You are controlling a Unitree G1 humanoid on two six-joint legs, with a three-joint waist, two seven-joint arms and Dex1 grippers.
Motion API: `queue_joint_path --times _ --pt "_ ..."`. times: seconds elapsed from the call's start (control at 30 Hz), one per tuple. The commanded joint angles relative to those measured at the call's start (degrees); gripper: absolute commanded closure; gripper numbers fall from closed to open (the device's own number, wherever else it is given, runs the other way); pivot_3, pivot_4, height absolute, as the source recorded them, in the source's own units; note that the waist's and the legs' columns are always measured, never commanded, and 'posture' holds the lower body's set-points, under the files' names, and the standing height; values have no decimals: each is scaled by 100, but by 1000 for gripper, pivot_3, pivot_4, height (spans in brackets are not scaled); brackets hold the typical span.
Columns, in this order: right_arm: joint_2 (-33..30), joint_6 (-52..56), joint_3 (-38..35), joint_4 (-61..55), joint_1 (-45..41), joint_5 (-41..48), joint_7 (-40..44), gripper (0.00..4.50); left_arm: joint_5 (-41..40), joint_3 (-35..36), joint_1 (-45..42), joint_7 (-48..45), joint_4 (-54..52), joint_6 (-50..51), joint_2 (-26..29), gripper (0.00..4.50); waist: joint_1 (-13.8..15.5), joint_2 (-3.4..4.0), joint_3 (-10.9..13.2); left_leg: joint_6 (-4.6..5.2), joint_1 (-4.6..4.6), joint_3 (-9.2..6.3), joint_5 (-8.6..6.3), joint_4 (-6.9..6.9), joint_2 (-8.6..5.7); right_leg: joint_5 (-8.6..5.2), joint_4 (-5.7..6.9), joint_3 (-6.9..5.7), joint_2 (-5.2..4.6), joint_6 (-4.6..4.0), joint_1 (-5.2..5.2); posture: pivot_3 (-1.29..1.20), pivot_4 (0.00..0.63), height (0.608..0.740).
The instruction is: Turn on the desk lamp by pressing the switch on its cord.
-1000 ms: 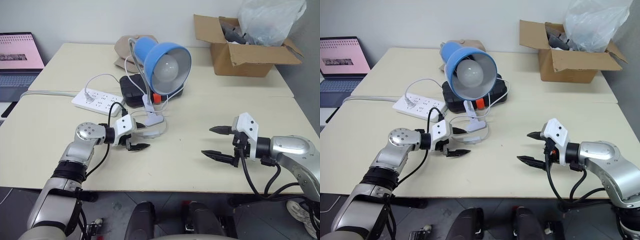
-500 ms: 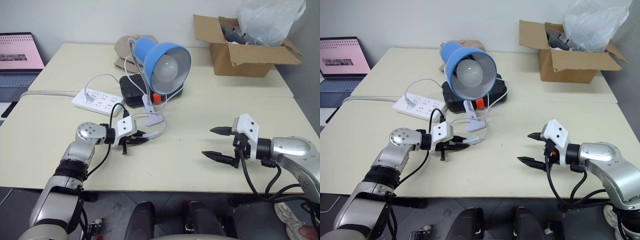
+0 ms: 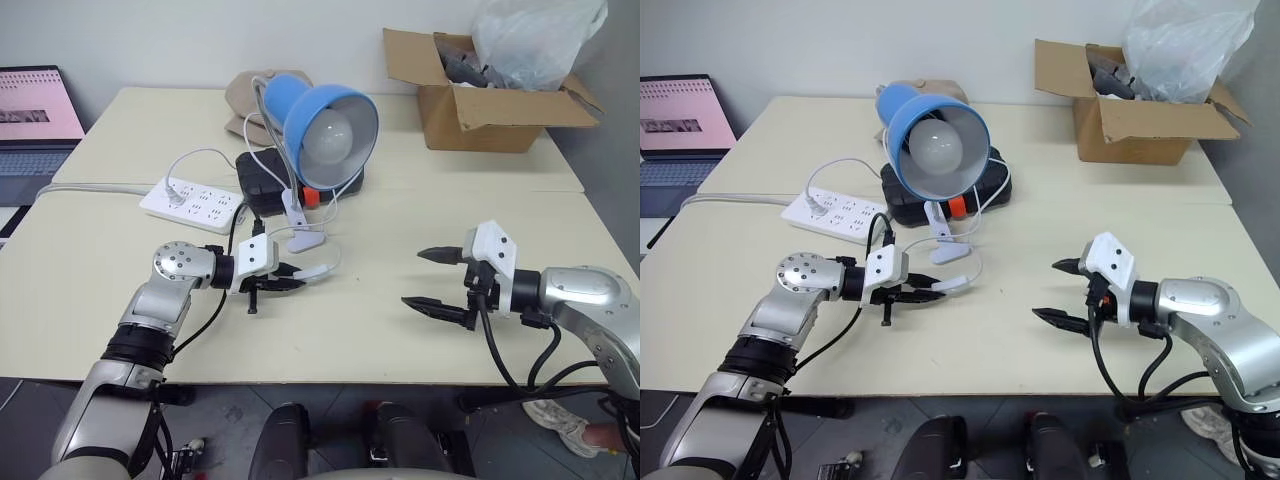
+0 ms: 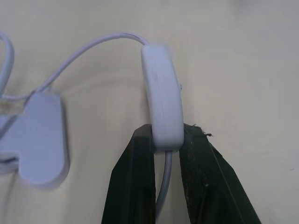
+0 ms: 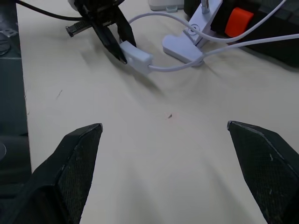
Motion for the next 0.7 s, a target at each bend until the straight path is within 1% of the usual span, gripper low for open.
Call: queue_joint_path --times 0.03,0.17,0.3,0.4,0.7 --pt "218 267 244 -14 -523 217 -57 0 -305 183 161 -1 -879 437 160 4109 -11 0 0 0 0 -2 0 0 1 0 0 -2 1 0 0 0 150 740" --pt "417 394 598 150 -989 182 -16 0 -329 152 244 42 -1192 652 212 4109 7 0 0 0 0 -3 0 0 0 0 1 -1 2 0 1 0 150 740" --pt "811 281 1379 526 -1585 -141 94 0 -292 101 271 59 -1321 720 251 4109 -1 0 0 0 0 0 0 2 -1 0 -1 2 1 0 0 0 150 740" --pt "989 52 1784 800 -1852 -413 241 0 -259 79 268 42 -1333 712 280 4109 6 0 0 0 0 -2 0 1 0 0 0 -2 3 -1 0 0 150 740" --pt "1378 -679 2486 1710 -2339 -1188 612 0 -206 63 246 12 -1263 647 326 4109 10 0 0 0 -2 2 0 2 -1 0 0 0 2 -1 -1 0 150 740"
